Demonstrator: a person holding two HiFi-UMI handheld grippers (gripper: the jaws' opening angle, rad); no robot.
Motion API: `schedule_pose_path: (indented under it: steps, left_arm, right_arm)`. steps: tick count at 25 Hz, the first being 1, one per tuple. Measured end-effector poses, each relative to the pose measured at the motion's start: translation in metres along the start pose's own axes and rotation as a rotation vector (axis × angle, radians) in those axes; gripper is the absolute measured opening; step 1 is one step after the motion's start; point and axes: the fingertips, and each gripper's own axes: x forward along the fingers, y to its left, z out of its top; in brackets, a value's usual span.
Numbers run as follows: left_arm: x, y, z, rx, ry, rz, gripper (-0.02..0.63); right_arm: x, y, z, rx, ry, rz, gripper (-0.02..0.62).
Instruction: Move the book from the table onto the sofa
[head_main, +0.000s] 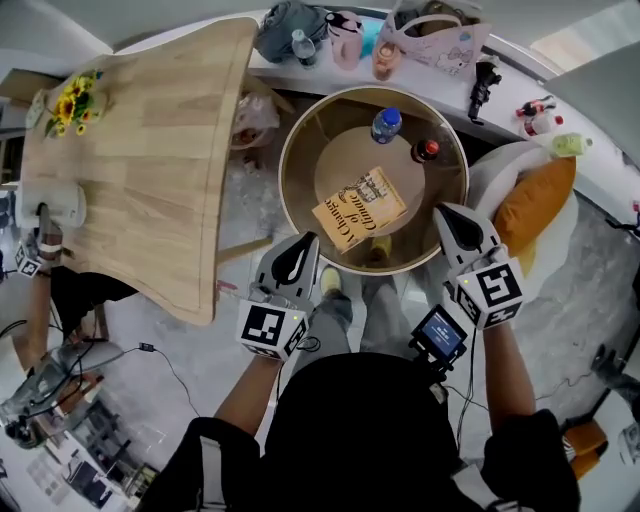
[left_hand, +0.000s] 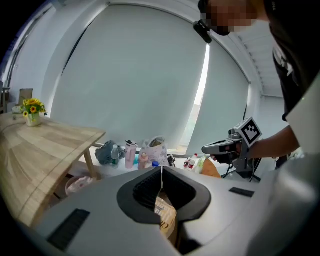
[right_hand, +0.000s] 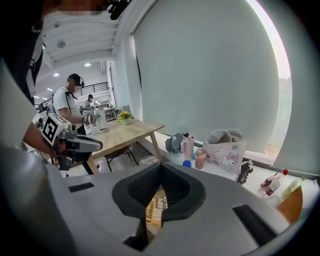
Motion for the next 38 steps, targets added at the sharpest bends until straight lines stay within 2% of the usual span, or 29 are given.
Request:
schedule_pose_path:
  steps: [5, 10, 15, 18, 19, 20, 24, 26, 29, 34, 38]
  left_arm:
    - [0.028, 0.016, -0.047, -0.130, 0.074, 0.026, 0.014]
    - [0.053, 0.036, -0.099, -0.223, 0.140, 0.063, 0.022]
    - [0.074, 0.056, -0.165, -0.320, 0.213, 0.095, 0.078]
    - [0.091, 0.066, -0.206, -0.380, 0.258, 0.106, 0.138]
    - [0.096, 0.070, -0.220, -0.400, 0.272, 0.111, 0.158]
    - [0.101, 0.073, -0.233, -0.417, 0.286, 0.115, 0.177]
    - [0.118, 0.086, -0.276, -0.486, 0.323, 0.140, 0.203]
    - [0.128, 0.094, -0.292, -0.513, 0.329, 0.162, 0.228]
    - [0.139, 0.101, -0.313, -0.544, 0.339, 0.197, 0.249]
    - [0.148, 0.104, -0.336, -0.617, 0.367, 0.210, 0.270]
    - [0.158, 0.094, -0.347, -0.619, 0.410, 0.191, 0.272]
  right_arm:
    - [0.038, -0.019, -0.037, 0.015, 0.069, 0.030, 0.002]
    - [0.081, -0.032, -0.080, 0.046, 0.133, 0.077, 0.003]
    - [0.127, -0.043, -0.134, 0.067, 0.206, 0.112, 0.003]
    - [0.153, -0.052, -0.167, 0.084, 0.243, 0.128, 0.006]
    - [0.161, -0.053, -0.177, 0.095, 0.256, 0.141, 0.033]
    - [0.169, -0.054, -0.188, 0.110, 0.268, 0.157, 0.104]
    - [0.201, -0.053, -0.223, 0.143, 0.313, 0.203, 0.145]
    - [0.216, -0.056, -0.238, 0.143, 0.336, 0.226, 0.192]
    - [0.233, -0.059, -0.257, 0.171, 0.366, 0.267, 0.217]
    - [0.254, -0.058, -0.275, 0.212, 0.405, 0.314, 0.250]
    - [0.261, -0.059, -0.286, 0.240, 0.442, 0.338, 0.250]
